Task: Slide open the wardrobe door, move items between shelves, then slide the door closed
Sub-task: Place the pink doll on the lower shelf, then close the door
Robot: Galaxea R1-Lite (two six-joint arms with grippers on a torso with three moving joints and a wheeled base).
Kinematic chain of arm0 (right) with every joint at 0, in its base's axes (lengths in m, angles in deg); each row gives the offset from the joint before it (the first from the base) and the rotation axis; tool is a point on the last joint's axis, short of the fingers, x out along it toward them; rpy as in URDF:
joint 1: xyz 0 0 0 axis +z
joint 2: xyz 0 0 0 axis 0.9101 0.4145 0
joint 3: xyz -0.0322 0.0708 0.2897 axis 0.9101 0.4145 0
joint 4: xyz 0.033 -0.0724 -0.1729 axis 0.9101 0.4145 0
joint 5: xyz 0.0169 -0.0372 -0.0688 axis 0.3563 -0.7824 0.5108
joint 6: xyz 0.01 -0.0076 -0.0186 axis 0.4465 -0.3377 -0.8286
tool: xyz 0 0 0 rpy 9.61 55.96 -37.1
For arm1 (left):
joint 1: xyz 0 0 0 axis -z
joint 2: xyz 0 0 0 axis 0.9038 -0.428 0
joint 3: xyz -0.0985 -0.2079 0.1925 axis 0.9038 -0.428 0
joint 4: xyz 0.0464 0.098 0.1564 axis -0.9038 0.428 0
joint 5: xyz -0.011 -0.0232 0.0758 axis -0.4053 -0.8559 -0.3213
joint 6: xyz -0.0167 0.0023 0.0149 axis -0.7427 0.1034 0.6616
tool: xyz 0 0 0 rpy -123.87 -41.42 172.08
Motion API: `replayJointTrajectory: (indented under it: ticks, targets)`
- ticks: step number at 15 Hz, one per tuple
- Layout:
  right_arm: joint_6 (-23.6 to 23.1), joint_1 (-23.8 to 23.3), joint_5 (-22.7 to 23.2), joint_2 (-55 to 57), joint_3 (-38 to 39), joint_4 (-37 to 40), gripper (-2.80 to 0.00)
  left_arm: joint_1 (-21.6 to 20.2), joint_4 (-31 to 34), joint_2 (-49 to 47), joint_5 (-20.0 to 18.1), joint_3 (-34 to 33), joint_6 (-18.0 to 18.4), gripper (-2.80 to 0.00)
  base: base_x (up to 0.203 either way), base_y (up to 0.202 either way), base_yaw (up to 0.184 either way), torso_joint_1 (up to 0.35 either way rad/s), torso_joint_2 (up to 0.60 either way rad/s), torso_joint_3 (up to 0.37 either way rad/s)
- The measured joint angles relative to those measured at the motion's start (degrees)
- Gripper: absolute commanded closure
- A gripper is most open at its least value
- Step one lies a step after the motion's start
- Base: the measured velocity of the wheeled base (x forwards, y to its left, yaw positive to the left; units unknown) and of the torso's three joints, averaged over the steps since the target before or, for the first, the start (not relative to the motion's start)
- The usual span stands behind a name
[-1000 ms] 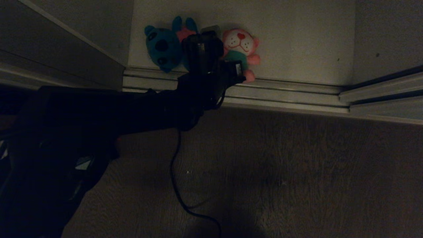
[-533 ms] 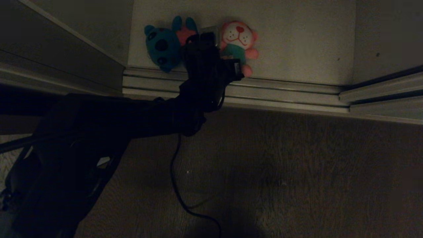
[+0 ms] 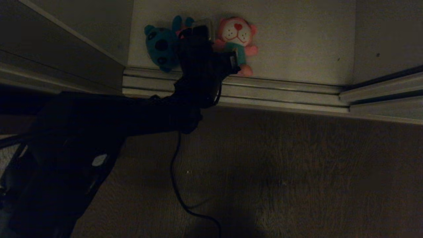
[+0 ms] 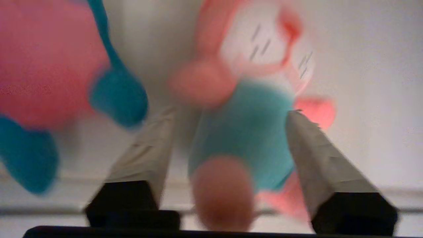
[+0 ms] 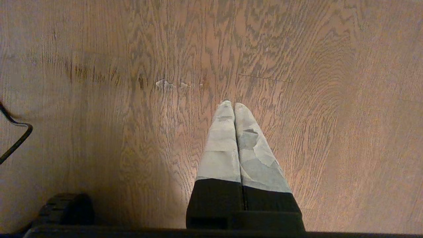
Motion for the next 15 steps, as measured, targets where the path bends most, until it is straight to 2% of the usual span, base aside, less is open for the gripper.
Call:
replayJointTrajectory:
  ticks: [3, 5, 6, 7, 9, 12, 15]
  targets:
    - [0.0, 0.0, 0.0, 0.0, 0.0, 0.0, 0.0, 0.0, 1.3, 4.2, -0.1, 0.0, 0.6, -2.8, 0.0, 0.0, 0.0, 0.0, 0.0, 0.0]
    - [0.0, 0.0, 0.0, 0.0, 0.0, 0.0, 0.0, 0.0, 5.3, 7.9, 0.2, -0.2, 0.8, -2.8, 0.0, 0.0, 0.0, 0.0, 0.0, 0.0]
    - [0.0, 0.0, 0.0, 0.0, 0.0, 0.0, 0.0, 0.0, 8.1, 9.9, 0.6, -0.4, 0.8, -0.94, 0.0, 0.0, 0.0, 0.0, 0.0, 0.0]
    - [0.0, 0.0, 0.0, 0.0, 0.0, 0.0, 0.0, 0.0, 11.7, 12.2, 1.1, -0.6, 0.6, 0.0, 0.0, 0.0, 0.0, 0.0, 0.0, 0.0]
    - [0.0, 0.0, 0.0, 0.0, 0.0, 0.0, 0.0, 0.1, 22.7, 17.1, 2.0, -0.8, -0.6, 0.0, 0.0, 0.0, 0.0, 0.0, 0.0, 0.0]
    - [0.0, 0.0, 0.0, 0.0, 0.0, 0.0, 0.0, 0.2, 43.9, 25.1, 2.1, -1.9, -4.7, 0.0, 0.0, 0.0, 0.0, 0.0, 0.0, 0.0]
    - [0.0, 0.0, 0.0, 0.0, 0.0, 0.0, 0.0, 0.4, 63.5, 35.2, 1.0, -7.0, -5.9, 0.0, 0.0, 0.0, 0.0, 0.0, 0.0, 0.0]
